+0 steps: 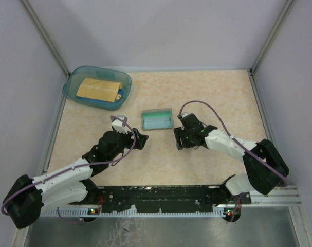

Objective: Organize the sunglasses
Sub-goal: Move the sunglasses to the center of the board.

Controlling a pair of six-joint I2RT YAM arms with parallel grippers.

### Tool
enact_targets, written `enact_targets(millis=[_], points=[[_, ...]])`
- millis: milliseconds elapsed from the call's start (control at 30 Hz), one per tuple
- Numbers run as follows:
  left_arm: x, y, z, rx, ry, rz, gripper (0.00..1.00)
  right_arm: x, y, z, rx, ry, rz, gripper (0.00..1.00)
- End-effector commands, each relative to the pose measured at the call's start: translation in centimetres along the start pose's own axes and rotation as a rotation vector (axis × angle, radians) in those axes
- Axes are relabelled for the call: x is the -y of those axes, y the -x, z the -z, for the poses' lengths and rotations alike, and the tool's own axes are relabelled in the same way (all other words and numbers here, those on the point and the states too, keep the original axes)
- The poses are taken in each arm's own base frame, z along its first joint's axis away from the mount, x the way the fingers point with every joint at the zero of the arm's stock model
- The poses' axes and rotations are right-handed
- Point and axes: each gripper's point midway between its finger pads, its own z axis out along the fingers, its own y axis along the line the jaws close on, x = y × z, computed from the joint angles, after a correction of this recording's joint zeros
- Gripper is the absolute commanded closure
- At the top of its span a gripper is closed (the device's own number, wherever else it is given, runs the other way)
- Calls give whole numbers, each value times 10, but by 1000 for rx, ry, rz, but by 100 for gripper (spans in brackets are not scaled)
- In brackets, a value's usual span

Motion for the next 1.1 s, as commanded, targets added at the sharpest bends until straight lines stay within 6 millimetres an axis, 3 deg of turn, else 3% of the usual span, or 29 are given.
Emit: enact_targets(millis=[0,367,867,967,1067], points=[[8,16,-2,35,-11,-1,6,-26,21,4,60,57,52,36],[9,20,4,44,-17,2,6,-42,-10,9,28,62,86,36],[15,16,2,34,-31,2,6,-31,-58,29,-24,31,70,36],[18,15,1,31,-33,0,6,-34,-55,37,2,48,65,36],[20,14,-1,28,-38,-3,6,-40,-31,48,87,60,53,34]])
